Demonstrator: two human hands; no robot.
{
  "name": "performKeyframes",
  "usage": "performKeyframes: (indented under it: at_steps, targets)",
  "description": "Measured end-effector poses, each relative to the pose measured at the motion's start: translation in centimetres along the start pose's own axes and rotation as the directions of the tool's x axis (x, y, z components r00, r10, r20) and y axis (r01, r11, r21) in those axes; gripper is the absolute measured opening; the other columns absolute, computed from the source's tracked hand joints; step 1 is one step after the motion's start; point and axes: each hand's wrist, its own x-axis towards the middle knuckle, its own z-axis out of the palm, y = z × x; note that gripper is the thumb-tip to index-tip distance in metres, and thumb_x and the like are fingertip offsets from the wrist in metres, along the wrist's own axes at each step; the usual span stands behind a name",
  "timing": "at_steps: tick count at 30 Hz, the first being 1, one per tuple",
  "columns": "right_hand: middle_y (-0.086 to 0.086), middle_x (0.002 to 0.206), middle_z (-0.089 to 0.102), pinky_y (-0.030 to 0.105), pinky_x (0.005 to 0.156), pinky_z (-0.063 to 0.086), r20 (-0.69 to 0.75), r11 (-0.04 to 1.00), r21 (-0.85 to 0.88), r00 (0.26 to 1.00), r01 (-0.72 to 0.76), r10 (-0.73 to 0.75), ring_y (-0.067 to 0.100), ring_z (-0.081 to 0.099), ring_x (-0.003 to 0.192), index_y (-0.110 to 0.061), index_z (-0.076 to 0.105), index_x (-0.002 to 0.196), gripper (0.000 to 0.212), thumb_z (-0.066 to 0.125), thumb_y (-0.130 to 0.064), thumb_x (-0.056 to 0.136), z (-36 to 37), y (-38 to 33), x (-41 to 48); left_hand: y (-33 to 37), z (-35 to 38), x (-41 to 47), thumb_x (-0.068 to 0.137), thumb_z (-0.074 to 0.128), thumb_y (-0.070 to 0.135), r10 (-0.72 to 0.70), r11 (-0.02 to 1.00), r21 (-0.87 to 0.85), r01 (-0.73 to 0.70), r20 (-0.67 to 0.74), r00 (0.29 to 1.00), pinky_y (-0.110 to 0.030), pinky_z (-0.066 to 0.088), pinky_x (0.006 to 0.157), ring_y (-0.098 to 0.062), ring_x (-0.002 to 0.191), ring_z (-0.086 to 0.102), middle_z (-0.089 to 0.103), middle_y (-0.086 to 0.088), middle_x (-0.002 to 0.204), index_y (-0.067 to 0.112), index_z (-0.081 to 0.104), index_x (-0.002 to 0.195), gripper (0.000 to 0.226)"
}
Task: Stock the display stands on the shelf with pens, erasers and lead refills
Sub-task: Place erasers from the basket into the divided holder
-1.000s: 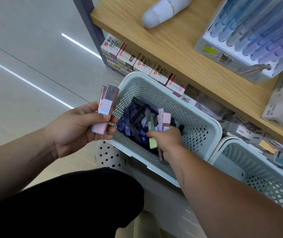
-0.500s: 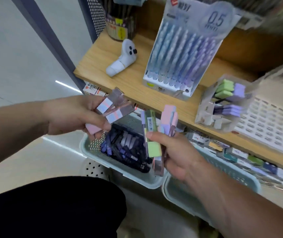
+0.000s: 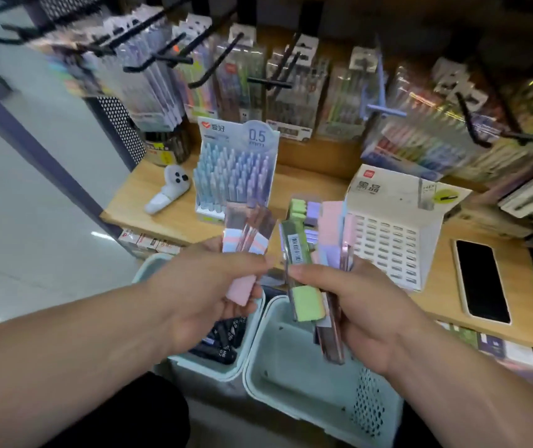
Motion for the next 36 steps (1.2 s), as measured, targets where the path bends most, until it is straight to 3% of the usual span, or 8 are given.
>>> performKeyframes:
  at_steps: [5,9,14,19,24,27,31,36]
  targets:
    - [0.018,0.1,0.077,0.057,0.091,0.057,-0.063,0.994,0.099,0.997,0.041,-0.035,0.038,0.075,0.093,-0.005,0.075,0.107,0.038,0.084,-0.01,0.07,-0.3,0.1,0.4,-1.9,3.4,-0.7,0.075,0.077,0.02,-0.024,0.987,-0.158,0.017,-0.039,0.999,-0.029,0.049,0.056,-0.014,0.058,0.062,0.069,-0.002,0.072,0.014,0.072,0.103,0.028]
    - [0.015,0.097,0.078,0.046,0.074,0.063,-0.133,0.991,0.119,0.99,0.066,-0.05,0.035,0.076,0.087,-0.005,0.073,0.108,0.027,0.08,-0.008,0.082,-0.7,-0.4,1.6,-2.0,4.3,0.6,0.071,0.08,0.011,0.008,0.983,-0.185,-0.008,-0.005,1.0,-0.032,0.055,0.058,-0.013,0.063,0.064,0.068,-0.001,0.075,0.021,0.077,0.087,0.02]
    - [0.016,0.094,0.078,0.037,0.06,0.061,-0.189,0.982,0.168,0.981,0.084,-0.052,0.031,0.076,0.079,-0.002,0.072,0.108,0.032,0.082,-0.014,0.08,-1.1,-1.2,3.7,-1.2,5.2,3.3,0.081,0.073,-0.001,0.049,0.988,-0.146,-0.048,-0.002,0.999,-0.028,0.05,0.049,-0.008,0.055,0.06,0.062,0.003,0.067,0.016,0.068,0.095,0.022]
    - [0.019,0.103,0.076,0.055,0.088,0.059,-0.063,0.979,0.202,0.998,0.026,-0.013,0.039,0.074,0.095,-0.002,0.069,0.117,0.033,0.075,-0.014,0.086,-0.9,-2.0,4.9,-0.2,3.1,5.1,0.066,0.076,0.006,0.061,0.979,-0.197,-0.046,0.067,0.996,-0.028,0.046,0.047,-0.014,0.059,0.059,0.063,-0.001,0.072,0.017,0.07,0.083,0.021]
    - [0.022,0.108,0.075,0.061,0.092,0.055,-0.022,0.982,0.19,1.0,0.005,-0.001,0.045,0.071,0.101,-0.002,0.069,0.118,0.029,0.066,-0.002,0.089,-1.1,-1.7,6.1,-0.2,1.5,6.2,0.066,0.08,0.003,0.035,0.994,-0.107,-0.015,0.182,0.983,-0.03,0.047,0.05,-0.018,0.069,0.062,0.068,-0.004,0.081,0.017,0.074,0.09,0.029]
    - [0.018,0.104,0.076,0.055,0.085,0.06,-0.053,0.987,0.156,0.998,0.044,-0.036,0.039,0.074,0.096,-0.004,0.071,0.115,0.027,0.067,0.001,0.088,-0.9,-1.5,6.3,-0.5,0.9,6.5,0.065,0.084,0.004,0.019,0.999,-0.044,-0.012,0.165,0.986,-0.032,0.051,0.054,-0.026,0.084,0.065,0.071,-0.011,0.096,0.013,0.072,0.103,0.041]
    - [0.018,0.097,0.077,0.046,0.066,0.061,-0.153,0.988,0.121,0.986,0.091,-0.072,0.037,0.075,0.082,-0.002,0.07,0.111,0.024,0.069,0.001,0.088,-1.0,-0.8,6.6,-0.9,1.3,6.3,0.077,0.077,0.002,-0.002,1.0,0.018,0.0,0.124,0.992,-0.03,0.052,0.054,-0.02,0.073,0.069,0.074,-0.01,0.088,0.011,0.07,0.098,0.024]
    - [0.019,0.097,0.077,0.043,0.063,0.059,-0.174,0.985,0.131,0.981,0.113,-0.089,0.036,0.074,0.077,-0.004,0.071,0.11,0.026,0.074,-0.003,0.084,-1.3,-0.6,6.9,-1.1,1.5,6.5,0.077,0.077,-0.002,0.018,0.998,0.054,-0.024,0.113,0.993,-0.029,0.051,0.054,-0.019,0.061,0.064,0.069,-0.008,0.075,0.011,0.068,0.092,0.022]
